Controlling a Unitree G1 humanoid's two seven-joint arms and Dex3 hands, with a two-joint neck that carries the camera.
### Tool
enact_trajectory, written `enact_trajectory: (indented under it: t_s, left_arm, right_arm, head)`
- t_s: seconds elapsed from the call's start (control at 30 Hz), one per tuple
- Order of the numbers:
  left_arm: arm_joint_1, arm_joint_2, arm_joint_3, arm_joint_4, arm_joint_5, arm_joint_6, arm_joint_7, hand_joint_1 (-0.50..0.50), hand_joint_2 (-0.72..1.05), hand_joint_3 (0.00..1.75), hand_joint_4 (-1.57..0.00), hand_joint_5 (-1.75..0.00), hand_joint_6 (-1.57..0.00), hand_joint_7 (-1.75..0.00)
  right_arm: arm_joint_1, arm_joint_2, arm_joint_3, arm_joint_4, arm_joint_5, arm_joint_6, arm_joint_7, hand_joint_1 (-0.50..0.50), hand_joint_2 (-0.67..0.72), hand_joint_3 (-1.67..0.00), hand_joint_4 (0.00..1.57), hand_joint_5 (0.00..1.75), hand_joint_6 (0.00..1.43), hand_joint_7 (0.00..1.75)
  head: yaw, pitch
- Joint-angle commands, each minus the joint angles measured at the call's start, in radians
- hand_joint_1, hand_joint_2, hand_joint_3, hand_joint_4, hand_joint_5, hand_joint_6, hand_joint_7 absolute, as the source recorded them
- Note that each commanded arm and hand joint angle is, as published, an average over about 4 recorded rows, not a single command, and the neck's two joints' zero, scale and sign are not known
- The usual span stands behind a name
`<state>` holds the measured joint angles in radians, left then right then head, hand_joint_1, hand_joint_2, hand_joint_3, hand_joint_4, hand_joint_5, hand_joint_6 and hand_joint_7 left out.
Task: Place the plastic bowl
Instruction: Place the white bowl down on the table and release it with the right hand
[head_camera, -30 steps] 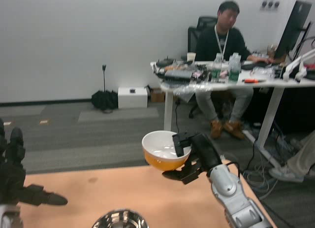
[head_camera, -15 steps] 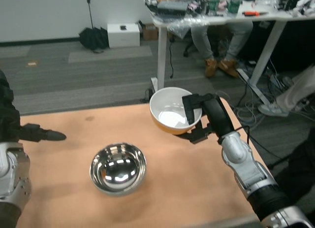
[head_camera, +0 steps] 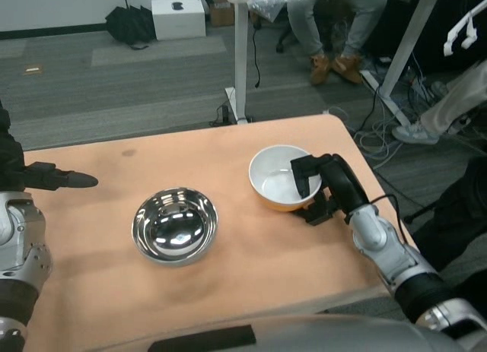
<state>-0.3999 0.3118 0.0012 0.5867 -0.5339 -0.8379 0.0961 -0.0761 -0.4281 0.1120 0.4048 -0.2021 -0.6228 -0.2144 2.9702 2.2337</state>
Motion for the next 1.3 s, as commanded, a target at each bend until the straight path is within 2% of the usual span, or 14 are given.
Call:
enact_trajectory:
  t_s: [0.03,0.1,0.2,0.33,0.4,0.53,0.63,0.77,0.9,0.97,1.1,1.17,1.23,1.3]
  left_arm:
    - [0.011,-0.003,0.007,0.003,-0.008,-0.015,0.002,-0.50,-0.46,0.00,-0.22,0.00,-0.05,-0.07]
    - [0.014,-0.003,0.008,0.002,-0.009,-0.016,0.002,-0.50,-0.46,0.00,-0.22,0.00,-0.05,-0.07]
    - [0.015,-0.003,0.008,0.003,-0.010,-0.017,0.004,-0.50,-0.46,0.04,-0.22,0.00,-0.05,-0.07]
    - [0.015,-0.002,0.005,0.004,-0.011,-0.017,0.004,-0.50,-0.46,0.02,-0.22,0.00,-0.05,-0.07]
    - [0.015,-0.002,0.005,0.005,-0.011,-0.017,0.004,-0.50,-0.46,0.02,-0.22,0.00,-0.05,-0.07]
    - [0.013,-0.002,0.003,0.009,-0.011,-0.017,0.005,-0.50,-0.46,0.09,-0.22,0.00,-0.05,-0.07]
    - [0.013,-0.002,0.004,0.009,-0.011,-0.017,0.005,-0.50,-0.46,0.09,-0.22,0.00,-0.05,-0.07]
    - [0.013,-0.002,0.005,0.009,-0.011,-0.017,0.005,-0.50,-0.46,0.04,-0.22,0.00,-0.05,-0.07]
    - [0.013,-0.003,0.003,0.009,-0.011,-0.019,0.005,-0.50,-0.46,0.04,-0.22,0.00,-0.05,-0.07]
    - [0.013,-0.003,0.003,0.009,-0.012,-0.020,0.005,-0.50,-0.46,0.02,-0.22,0.00,-0.05,-0.07]
    - [0.013,-0.003,0.005,0.009,-0.012,-0.021,0.006,-0.50,-0.46,0.07,-0.22,0.00,-0.05,-0.07]
    - [0.013,-0.003,0.005,0.009,-0.012,-0.021,0.007,-0.50,-0.46,0.04,-0.22,0.00,-0.05,-0.07]
    - [0.013,-0.003,0.003,0.010,-0.012,-0.021,0.007,-0.50,-0.46,0.00,-0.22,0.00,-0.05,-0.07]
    - [0.013,-0.003,0.002,0.012,-0.012,-0.021,0.007,-0.50,-0.46,0.02,-0.22,0.00,-0.05,-0.07]
  right_arm:
    - [-0.003,-0.006,0.034,0.062,-0.005,0.011,0.021,0.16,-0.34,-1.03,1.50,1.60,1.24,1.68]
    - [-0.007,-0.006,0.042,0.077,-0.005,0.011,0.028,0.14,-0.30,-0.89,1.46,1.65,1.22,1.68]
    - [-0.011,-0.005,0.057,0.098,0.003,0.011,0.034,0.09,-0.21,-0.63,1.30,1.65,1.07,1.68]
    - [-0.013,-0.004,0.075,0.117,0.042,0.008,0.056,-0.10,-0.07,-0.36,1.00,1.50,0.64,1.47]
    - [-0.013,-0.004,0.084,0.122,0.068,0.002,0.081,-0.21,0.00,-0.32,0.94,1.45,0.44,1.33]
    - [-0.013,-0.002,0.091,0.131,0.085,-0.024,0.105,-0.44,0.12,-0.20,0.97,1.55,0.24,1.33]
    - [-0.014,-0.006,0.096,0.138,0.115,-0.038,0.109,-0.46,0.20,-0.16,0.96,1.50,0.19,1.24]
    - [-0.017,-0.010,0.113,0.150,0.175,-0.051,0.112,-0.50,0.31,-0.16,0.90,1.31,0.13,1.22]
    - [-0.021,-0.015,0.148,0.163,0.263,-0.061,0.135,-0.50,0.42,-0.08,0.77,0.63,0.07,0.89]
    - [-0.021,-0.016,0.150,0.165,0.279,-0.059,0.146,-0.50,0.46,-0.08,0.72,0.41,0.04,0.73]
    - [-0.022,-0.021,0.156,0.166,0.316,-0.057,0.147,-0.50,0.50,-0.08,0.57,0.15,0.01,0.58]
    - [-0.023,-0.023,0.174,0.168,0.366,-0.056,0.147,-0.50,0.53,-0.08,0.36,0.00,0.00,0.49]
    - [-0.024,-0.025,0.202,0.170,0.429,-0.058,0.146,-0.48,0.53,-0.04,0.14,0.00,0.00,0.38]
    - [-0.026,-0.027,0.228,0.170,0.475,-0.064,0.144,-0.46,0.55,0.00,0.01,0.00,0.00,0.33]
  head:
    - [0.004,-0.004]
    - [0.002,-0.008]
    - [0.000,-0.011]
    - [-0.002,-0.016]
    - [-0.003,-0.018]
    - [-0.002,-0.019]
    - [0.000,-0.020]
    - [0.000,-0.024]
    - [0.003,-0.027]
    - [0.004,-0.028]
    - [0.004,-0.029]
    - [0.003,-0.030]
    - [0.003,-0.030]
    - [0.003,-0.029]
